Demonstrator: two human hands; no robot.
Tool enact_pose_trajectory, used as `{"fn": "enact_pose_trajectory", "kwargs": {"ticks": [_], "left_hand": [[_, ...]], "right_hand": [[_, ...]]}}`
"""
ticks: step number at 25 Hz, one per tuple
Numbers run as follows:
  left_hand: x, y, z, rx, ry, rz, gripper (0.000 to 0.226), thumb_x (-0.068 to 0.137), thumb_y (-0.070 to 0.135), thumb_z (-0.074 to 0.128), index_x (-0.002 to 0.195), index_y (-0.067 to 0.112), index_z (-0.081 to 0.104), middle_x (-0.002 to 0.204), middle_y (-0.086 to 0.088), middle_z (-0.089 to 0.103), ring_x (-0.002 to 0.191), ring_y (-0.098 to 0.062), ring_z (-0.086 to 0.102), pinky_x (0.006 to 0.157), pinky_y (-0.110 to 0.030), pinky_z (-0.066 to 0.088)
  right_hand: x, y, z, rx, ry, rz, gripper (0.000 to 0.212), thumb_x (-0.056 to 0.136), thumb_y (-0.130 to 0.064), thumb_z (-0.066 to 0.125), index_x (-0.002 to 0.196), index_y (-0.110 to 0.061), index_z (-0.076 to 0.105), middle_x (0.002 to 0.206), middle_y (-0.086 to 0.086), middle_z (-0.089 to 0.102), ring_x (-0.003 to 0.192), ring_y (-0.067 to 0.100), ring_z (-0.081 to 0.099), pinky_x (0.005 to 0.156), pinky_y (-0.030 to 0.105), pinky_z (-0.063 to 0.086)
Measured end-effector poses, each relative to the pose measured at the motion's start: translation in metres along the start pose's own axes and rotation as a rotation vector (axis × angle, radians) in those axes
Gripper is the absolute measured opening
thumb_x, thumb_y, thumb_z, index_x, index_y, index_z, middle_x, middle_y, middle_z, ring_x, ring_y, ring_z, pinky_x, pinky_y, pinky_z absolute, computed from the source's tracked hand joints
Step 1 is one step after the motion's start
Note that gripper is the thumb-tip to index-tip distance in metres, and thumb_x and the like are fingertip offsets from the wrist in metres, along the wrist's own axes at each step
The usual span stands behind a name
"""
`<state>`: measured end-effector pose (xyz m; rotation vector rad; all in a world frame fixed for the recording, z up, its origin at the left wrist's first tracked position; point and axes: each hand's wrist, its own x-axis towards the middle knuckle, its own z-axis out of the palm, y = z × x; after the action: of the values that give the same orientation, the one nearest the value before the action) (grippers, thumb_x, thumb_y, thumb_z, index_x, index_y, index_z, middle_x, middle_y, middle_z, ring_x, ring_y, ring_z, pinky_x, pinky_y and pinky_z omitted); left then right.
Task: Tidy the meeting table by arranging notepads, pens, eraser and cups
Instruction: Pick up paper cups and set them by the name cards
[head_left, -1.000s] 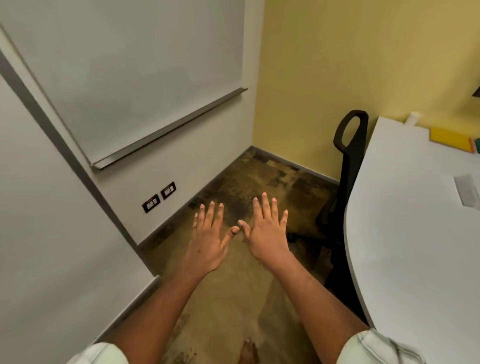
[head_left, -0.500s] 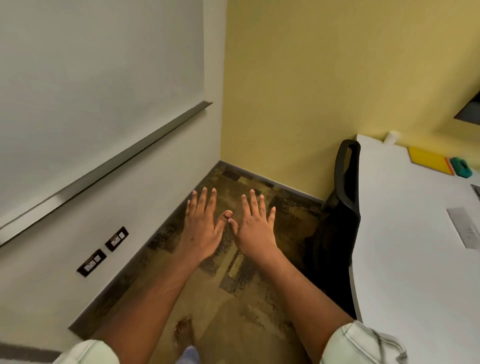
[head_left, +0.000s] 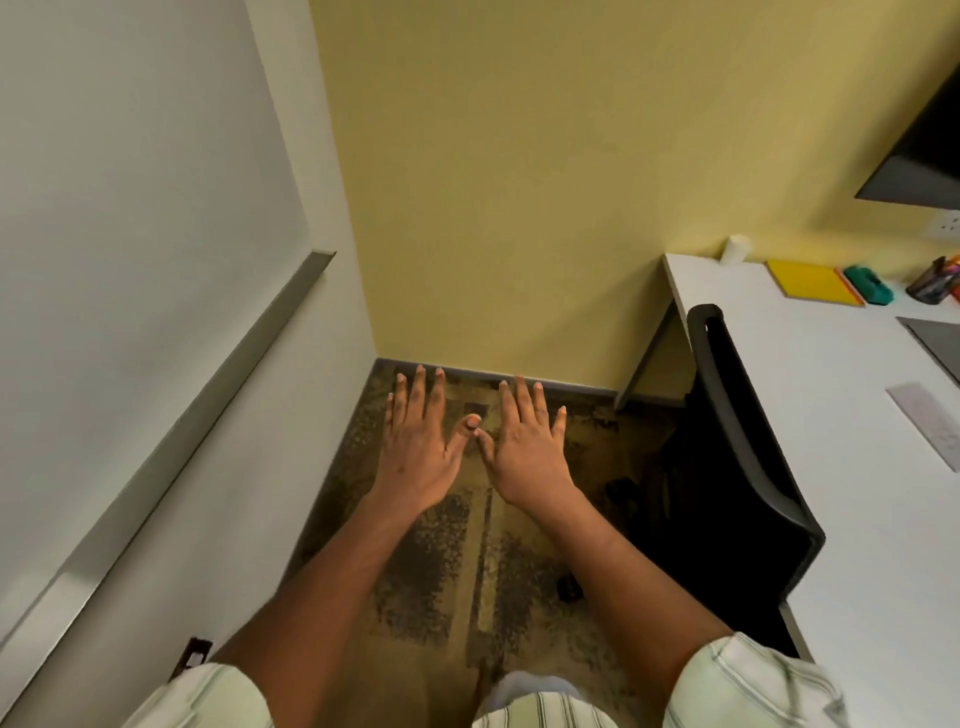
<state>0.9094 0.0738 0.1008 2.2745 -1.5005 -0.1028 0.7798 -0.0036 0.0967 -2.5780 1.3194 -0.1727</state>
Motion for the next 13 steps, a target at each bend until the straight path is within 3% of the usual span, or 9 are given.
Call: {"fn": "enact_pose_trajectory", "kwargs": {"ticks": [6,13], "left_hand": [[0.139,-0.014,0.029,0.031,-0.077,0.046,0.096,0.074,0.072,-0.009,0.151,0.013,-0.005,0.16,-0.004,-0.004,0.147,-0.023,-0.012,0.121,-0.044,0.002],[0.304,0.004,0.063,-0.077,-0.073,0.075,0.094,0.077,0.07,-0.002,0.151,0.012,0.002,0.16,-0.004,0.003,0.147,-0.021,-0.007,0.119,-0.038,-0.002]], "right_hand": [[0.141,0.025,0.008,0.057,0.017,0.085,0.078,0.094,-0.066,0.012,0.153,-0.016,0.0,0.161,0.002,-0.012,0.147,0.026,-0.015,0.115,0.057,-0.007],[0.288,0.07,-0.016,0.081,0.011,0.164,0.071,0.098,-0.056,0.018,0.153,-0.016,-0.002,0.16,0.003,-0.015,0.147,0.029,-0.014,0.114,0.057,-0.007]]}}
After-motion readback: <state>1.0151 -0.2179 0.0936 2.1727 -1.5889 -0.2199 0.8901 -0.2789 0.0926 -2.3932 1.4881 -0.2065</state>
